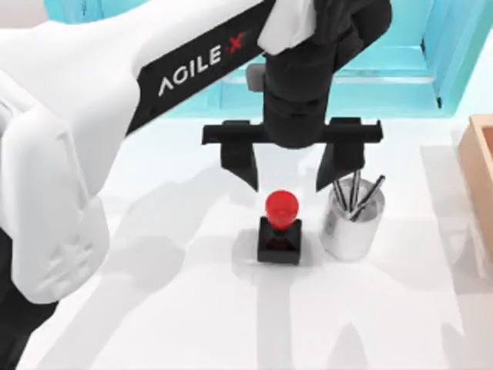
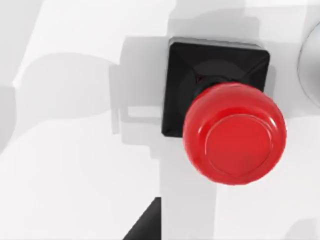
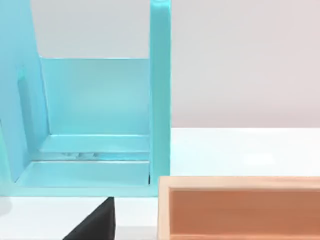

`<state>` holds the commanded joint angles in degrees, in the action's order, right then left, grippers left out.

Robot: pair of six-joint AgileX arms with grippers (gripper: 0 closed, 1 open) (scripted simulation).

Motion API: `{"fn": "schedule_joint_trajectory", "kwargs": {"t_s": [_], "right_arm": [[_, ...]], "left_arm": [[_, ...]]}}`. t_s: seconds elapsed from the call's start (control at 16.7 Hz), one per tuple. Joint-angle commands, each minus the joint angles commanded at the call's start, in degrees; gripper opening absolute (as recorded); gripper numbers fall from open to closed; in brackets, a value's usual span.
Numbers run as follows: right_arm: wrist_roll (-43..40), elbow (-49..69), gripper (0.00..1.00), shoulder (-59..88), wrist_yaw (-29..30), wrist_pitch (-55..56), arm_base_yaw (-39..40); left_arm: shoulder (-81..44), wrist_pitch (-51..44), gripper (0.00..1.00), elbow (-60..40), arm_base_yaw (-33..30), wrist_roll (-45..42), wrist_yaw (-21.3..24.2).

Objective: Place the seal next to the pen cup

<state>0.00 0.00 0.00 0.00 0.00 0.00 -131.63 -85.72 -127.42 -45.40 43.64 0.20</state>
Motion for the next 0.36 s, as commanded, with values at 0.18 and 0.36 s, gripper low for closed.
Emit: {"fn": "schedule_joint_trajectory", "kwargs": {"t_s": [0.18, 0.36], "right_arm": [[0.00, 0.00, 1.00, 0.00, 0.00, 0.00, 0.00], [0.00, 0.00, 1.00, 0.00, 0.00, 0.00, 0.00]], "left_arm": [[0.00, 0.00, 1.00, 0.00, 0.00, 0.00, 0.00], [0.00, 0.00, 1.00, 0.00, 0.00, 0.00, 0.00]]}}
